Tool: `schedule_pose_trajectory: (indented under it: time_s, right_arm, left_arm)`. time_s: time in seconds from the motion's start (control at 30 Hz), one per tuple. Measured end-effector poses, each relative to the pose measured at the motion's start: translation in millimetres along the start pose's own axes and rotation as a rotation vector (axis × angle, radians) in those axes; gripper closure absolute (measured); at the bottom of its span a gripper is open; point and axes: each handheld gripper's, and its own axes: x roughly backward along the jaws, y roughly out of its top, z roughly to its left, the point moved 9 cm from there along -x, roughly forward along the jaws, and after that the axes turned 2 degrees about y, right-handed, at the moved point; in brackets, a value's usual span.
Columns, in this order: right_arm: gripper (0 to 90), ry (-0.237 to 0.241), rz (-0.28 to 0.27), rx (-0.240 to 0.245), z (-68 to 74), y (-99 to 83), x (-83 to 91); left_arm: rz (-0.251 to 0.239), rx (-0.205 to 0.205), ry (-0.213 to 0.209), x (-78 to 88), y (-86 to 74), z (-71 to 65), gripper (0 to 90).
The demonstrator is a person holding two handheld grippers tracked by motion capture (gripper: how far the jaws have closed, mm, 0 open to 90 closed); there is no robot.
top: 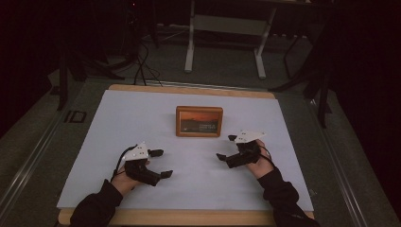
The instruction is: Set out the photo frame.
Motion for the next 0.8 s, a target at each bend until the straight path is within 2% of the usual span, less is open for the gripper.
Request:
schedule_pose_trajectory:
  time_s: [0.33, 0.5, 0.8]
  right_arm:
    - [10.3, -0.008, -0.01, -0.013, 10.1, -16.0, 11.9]
    - [10.3, -0.013, -0.016, -0.056, 16.8, -29.6, 24.2]
    - [10.3, -0.033, -0.027, -0.089, 25.7, -43.6, 42.8]
  left_arm:
    - [0.0, -0.01, 0.002, 1.3, -0.1, -0.9, 8.4]
    - [0.002, -0.017, 0.003, 1.7, 0.0, -1.6, 8.4]
    - [0.001, -0.024, 0.01, 3.5, -0.1, -0.7, 8.4]
